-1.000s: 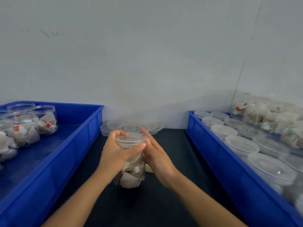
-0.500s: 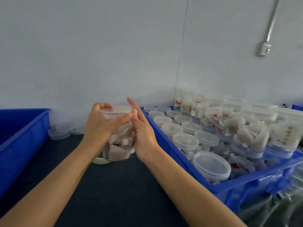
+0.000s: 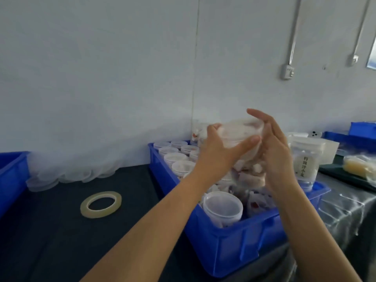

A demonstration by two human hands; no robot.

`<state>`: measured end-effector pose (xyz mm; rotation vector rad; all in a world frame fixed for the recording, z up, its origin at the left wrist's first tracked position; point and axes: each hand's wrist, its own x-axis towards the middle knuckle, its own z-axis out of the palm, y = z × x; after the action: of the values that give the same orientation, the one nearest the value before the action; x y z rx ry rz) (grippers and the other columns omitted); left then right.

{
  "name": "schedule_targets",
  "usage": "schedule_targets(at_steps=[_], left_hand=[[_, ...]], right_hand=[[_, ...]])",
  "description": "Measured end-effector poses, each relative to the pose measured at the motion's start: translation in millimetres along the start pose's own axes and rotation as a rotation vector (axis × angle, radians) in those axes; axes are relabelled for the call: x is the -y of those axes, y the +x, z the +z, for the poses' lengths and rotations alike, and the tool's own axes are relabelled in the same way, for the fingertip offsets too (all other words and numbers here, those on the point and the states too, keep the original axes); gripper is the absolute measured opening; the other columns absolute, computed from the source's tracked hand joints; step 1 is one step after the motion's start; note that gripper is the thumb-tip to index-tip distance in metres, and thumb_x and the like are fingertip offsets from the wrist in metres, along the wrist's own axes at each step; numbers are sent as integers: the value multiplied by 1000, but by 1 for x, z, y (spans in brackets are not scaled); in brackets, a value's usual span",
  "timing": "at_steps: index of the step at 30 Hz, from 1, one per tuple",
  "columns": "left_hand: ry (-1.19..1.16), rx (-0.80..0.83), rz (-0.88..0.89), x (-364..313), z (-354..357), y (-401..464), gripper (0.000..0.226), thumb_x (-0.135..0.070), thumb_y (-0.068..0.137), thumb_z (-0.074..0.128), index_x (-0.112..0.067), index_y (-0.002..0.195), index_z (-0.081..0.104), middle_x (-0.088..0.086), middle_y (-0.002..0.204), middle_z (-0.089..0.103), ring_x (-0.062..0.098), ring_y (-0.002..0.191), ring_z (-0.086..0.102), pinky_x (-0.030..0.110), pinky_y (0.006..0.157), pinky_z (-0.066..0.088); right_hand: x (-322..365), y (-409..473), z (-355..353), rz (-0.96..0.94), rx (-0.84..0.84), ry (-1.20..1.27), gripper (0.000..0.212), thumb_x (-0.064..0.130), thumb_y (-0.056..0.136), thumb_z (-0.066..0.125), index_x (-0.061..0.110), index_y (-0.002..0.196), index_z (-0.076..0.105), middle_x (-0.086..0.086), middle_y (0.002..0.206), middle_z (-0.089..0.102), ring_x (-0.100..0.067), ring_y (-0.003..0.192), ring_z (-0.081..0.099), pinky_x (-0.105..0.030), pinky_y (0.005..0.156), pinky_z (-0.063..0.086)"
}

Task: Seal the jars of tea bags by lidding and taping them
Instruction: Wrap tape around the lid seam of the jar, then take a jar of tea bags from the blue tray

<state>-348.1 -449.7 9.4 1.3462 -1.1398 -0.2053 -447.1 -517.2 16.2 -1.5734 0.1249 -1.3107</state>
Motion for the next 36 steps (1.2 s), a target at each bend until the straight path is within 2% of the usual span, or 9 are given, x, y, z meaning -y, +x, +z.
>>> schedule_targets(at_steps=[5, 10, 13, 15, 17, 24, 28, 32, 36], left_hand=[[137, 137, 4, 30, 26, -9, 58, -71, 56, 72, -47, 101, 44, -7, 117, 56, 11, 108, 57, 34, 93, 51], [278, 169, 15, 55, 31, -16, 30, -62, 64, 77, -52, 81, 55, -25, 77, 62, -8, 77, 58, 13, 64, 46], [430, 185, -32, 62, 37, -16, 44, -76, 63, 70, -44, 89, 55, -16, 84, 62, 0, 80, 59, 27, 77, 52], [579, 250, -87, 63, 42, -15, 80, -81, 64, 64, -23, 117, 54, -1, 108, 64, 19, 100, 61, 41, 89, 50], [712, 302, -162, 66, 46, -13, 94, -76, 70, 64, -11, 133, 42, 11, 125, 59, 31, 114, 56, 44, 96, 45], [841, 552, -203, 54, 45, -18, 55, -46, 91, 61, -11, 131, 47, 16, 129, 57, 33, 122, 50, 41, 96, 33], [987, 598, -276, 55, 27, -18, 75, -50, 79, 71, -12, 135, 40, 15, 137, 49, 34, 126, 44, 44, 97, 36], [1001, 554, -298, 62, 6, -25, 84, -56, 70, 78, -14, 134, 41, 9, 130, 52, 28, 113, 52, 35, 75, 41], [1057, 430, -235, 63, 3, -34, 89, -52, 67, 82, -9, 133, 40, 12, 131, 45, 30, 118, 46, 37, 84, 41]], right_hand=[[-26, -14, -30, 25, -14, -115, 39, 32, 104, 29, 21, 123, 62, 13, 108, 68, -8, 82, 69, -25, 63, 57], [-55, -20, -35, 107, 23, -119, 33, 14, 104, 35, 16, 123, 62, -2, 127, 61, -20, 116, 58, -27, 91, 51], [-66, -20, -38, 200, -5, -168, 36, 10, 103, 37, 28, 118, 64, 11, 124, 60, -14, 117, 55, -22, 89, 46], [-73, -20, -43, 273, -10, -167, 37, 7, 101, 39, 28, 116, 65, 10, 122, 60, -16, 116, 56, -25, 91, 46], [-80, -20, -48, 355, -4, -201, 37, 2, 99, 40, 23, 116, 66, 3, 126, 59, -17, 117, 54, -32, 97, 45], [-90, -10, -55, 654, 175, -585, 33, -2, 99, 37, 12, 116, 61, -12, 109, 59, -27, 92, 59, -35, 69, 55], [-88, -6, -54, 608, 351, -874, 36, 1, 98, 40, 9, 131, 53, -16, 127, 55, -29, 111, 55, -42, 96, 46], [-80, -11, -49, 601, 558, -1097, 56, 37, 97, 52, 15, 145, 33, -15, 149, 35, -30, 130, 41, -36, 104, 36], [-78, -17, -41, 626, 607, -1239, 73, 60, 91, 46, 17, 147, 27, -18, 154, 8, -35, 136, 32, -39, 108, 31]])
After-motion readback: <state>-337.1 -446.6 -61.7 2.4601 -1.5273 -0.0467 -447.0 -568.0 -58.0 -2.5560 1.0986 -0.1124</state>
